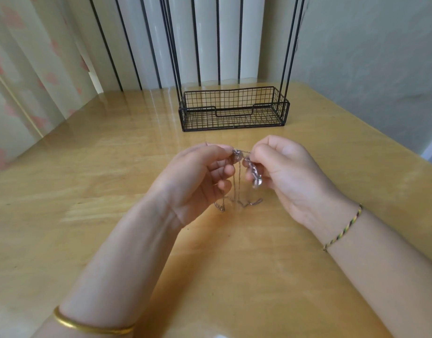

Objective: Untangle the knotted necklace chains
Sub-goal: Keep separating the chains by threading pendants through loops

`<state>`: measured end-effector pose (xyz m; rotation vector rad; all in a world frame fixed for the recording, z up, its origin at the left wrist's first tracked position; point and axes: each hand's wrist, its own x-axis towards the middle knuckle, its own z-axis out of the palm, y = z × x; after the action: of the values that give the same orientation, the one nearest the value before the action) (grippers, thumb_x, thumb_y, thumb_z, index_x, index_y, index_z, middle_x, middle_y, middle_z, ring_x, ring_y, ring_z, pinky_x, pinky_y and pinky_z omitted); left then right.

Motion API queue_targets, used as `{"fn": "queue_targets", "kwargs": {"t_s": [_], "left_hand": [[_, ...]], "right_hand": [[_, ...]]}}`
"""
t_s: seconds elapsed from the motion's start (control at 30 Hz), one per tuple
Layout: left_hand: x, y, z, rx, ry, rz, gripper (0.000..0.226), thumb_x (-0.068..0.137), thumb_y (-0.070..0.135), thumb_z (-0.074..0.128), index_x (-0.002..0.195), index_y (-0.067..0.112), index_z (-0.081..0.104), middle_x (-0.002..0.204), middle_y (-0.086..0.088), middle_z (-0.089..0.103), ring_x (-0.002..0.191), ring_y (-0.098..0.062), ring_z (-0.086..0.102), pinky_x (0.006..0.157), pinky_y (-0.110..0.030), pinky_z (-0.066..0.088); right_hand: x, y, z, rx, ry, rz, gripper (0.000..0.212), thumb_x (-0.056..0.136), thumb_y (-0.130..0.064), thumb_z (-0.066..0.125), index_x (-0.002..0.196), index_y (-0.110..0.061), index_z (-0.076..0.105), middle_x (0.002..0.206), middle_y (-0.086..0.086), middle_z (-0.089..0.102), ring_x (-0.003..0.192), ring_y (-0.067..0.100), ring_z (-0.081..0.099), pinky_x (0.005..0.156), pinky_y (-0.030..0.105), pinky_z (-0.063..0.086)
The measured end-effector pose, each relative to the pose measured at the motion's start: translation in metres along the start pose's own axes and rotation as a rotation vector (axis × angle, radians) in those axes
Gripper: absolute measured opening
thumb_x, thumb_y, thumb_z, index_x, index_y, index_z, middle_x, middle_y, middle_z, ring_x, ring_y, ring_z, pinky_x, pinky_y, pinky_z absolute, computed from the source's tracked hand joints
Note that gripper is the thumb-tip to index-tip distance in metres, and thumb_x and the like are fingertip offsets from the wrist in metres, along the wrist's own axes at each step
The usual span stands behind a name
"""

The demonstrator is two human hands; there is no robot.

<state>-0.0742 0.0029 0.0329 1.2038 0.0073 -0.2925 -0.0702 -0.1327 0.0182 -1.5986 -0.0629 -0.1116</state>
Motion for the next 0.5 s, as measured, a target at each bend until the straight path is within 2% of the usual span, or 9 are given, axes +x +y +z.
{"fn": "queue_targets", "kwargs": {"t_s": [0.07,0.17,0.37,0.5], "left_hand": [[0.0013,-0.0011,-0.0015,0.005,-0.007,-0.003,0.012,0.09,0.0,0.049,0.086,0.01,0.054,0.068,-0.004,0.056,0.049,-0.007,0.046,0.04,-0.016,0.034],[0.0015,-0.0017,-0.0013,-0.019,-0.049,-0.022,0.016,0.089,-0.003,0.048,0.093,0.012,0.054,0.072,-0.003,0.052,0.049,-0.007,0.042,0.04,-0.015,0.033],[0.0021,0.0004,-0.0008,-0.193,-0.081,-0.124,0.023,0.086,-0.003,0.042,0.094,0.014,0.055,0.07,-0.001,0.044,0.051,-0.007,0.036,0.043,-0.014,0.03],[0.0029,-0.0037,0.0001,-0.018,-0.035,-0.055,0.023,0.091,-0.004,0.041,0.091,0.012,0.058,0.068,-0.003,0.048,0.049,-0.008,0.043,0.041,-0.016,0.036]], "right_hand": [[0.0004,0.0001,-0.0002,0.001,0.014,0.001,0.02,0.083,-0.003,0.049,0.067,-0.014,0.049,0.063,-0.001,0.055,0.055,0.012,0.049,0.062,0.029,0.042],[0.0019,0.0002,-0.0006,0.025,0.051,0.026,0.021,0.082,-0.005,0.051,0.065,-0.015,0.05,0.065,0.0,0.054,0.051,0.008,0.046,0.072,0.037,0.044],[-0.0006,-0.0048,0.0012,0.039,0.06,0.048,0.019,0.081,-0.007,0.051,0.065,-0.016,0.05,0.057,-0.004,0.046,0.055,0.012,0.033,0.054,0.028,0.028],[-0.0017,-0.0055,0.0006,0.039,0.033,0.064,0.017,0.082,-0.009,0.053,0.067,-0.016,0.051,0.059,-0.003,0.042,0.051,0.009,0.033,0.052,0.026,0.027]]}}
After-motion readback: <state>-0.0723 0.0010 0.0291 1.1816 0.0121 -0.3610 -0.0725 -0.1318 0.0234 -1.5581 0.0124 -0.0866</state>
